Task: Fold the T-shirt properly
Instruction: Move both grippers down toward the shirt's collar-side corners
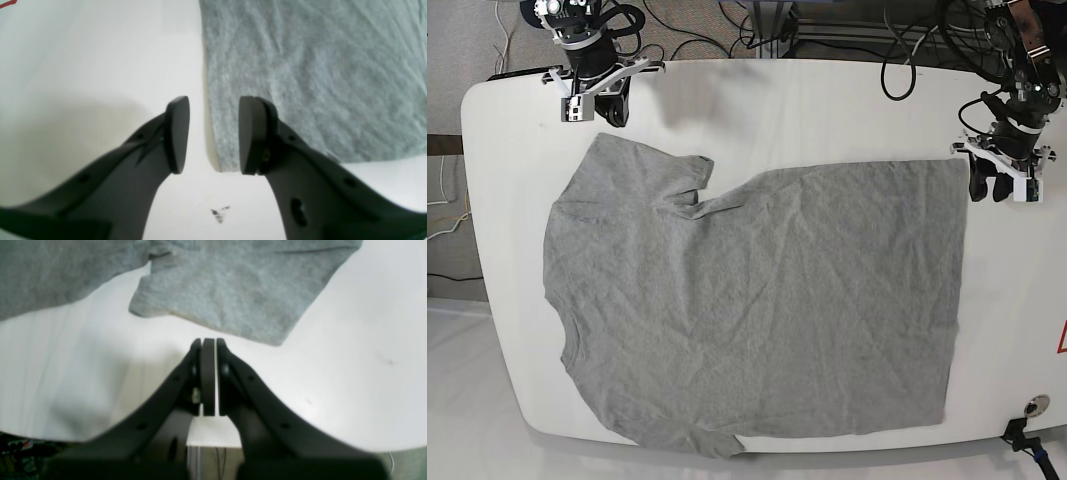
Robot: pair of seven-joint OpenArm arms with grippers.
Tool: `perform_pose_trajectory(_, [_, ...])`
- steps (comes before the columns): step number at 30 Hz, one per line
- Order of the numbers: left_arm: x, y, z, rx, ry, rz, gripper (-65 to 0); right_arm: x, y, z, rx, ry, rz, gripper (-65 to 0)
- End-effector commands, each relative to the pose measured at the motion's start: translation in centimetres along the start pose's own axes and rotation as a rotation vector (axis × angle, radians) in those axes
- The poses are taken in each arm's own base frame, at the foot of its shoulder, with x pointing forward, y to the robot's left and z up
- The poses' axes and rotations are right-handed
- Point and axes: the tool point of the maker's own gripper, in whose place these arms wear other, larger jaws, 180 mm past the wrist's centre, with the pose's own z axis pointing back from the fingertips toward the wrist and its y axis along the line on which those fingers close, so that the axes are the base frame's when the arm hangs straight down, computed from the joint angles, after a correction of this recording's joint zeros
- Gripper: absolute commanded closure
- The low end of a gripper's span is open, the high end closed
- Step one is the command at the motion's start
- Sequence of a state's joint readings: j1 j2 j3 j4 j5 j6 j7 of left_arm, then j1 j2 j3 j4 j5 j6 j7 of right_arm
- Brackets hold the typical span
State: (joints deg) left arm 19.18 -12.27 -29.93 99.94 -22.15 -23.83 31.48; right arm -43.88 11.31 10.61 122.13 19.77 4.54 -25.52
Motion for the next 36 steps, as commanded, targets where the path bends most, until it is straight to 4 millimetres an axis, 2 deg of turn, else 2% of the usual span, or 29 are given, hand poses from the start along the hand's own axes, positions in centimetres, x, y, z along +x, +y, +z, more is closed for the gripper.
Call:
perform_pose_trajectory(1, [1.2,0.6,0.0,0.02,-0.033,-0.002,-22.6,1.2,0.0,0.5,0.003,-0.041,0.031,0.0])
perform_pose_trajectory(12, [3.5,0.3,-0.2,0.034,-0.085,-0.012,-22.0,2.2,0.6,1.8,0.013,-0.059,0.076,0.0])
perform_pose_trajectory(20, [5.2,0.8,-0.5,0.039,-0.107,0.002,-21.5,2.2,0.7,1.7,0.02,-0.059,0.068,0.0])
perform_pose_trajectory(21, [4.9,0.5,-0.6,0.034,-0.095,0.007,-23.5,2.3,0.2,1.5,0.006,-0.062,0.072,0.0])
perform_pose_trajectory(22, [4.5,0.6,-0.7,0.037,-0.083,0.012,-23.7,1.9,0.3,1.2,0.01,-0.045,0.071,-1.5])
perform_pose_trajectory(23, [4.0,0.8,-0.7,0.043,-0.065,0.014,-23.9,1.6,0.2,0.9,0.011,-0.028,0.071,-8.0])
perform_pose_trajectory(25, [3.7,1.0,-0.7,0.051,-0.048,0.013,-23.8,1.3,0.0,0.4,0.006,-0.013,0.069,-16.7])
perform_pose_trajectory(27, [3.1,1.2,-0.8,0.057,-0.026,0.019,-23.6,1.0,-0.1,-0.1,0.009,0.006,0.054,-21.3])
perform_pose_trajectory(29, [2.9,1.2,-0.6,0.057,-0.021,0.018,-23.8,0.7,0.2,-0.5,0.035,0.034,0.009,-22.8])
perform_pose_trajectory(36, [2.9,1.4,-0.5,0.065,-0.021,0.018,-23.9,-2.4,0.6,-1.5,0.101,0.14,-0.175,-19.9])
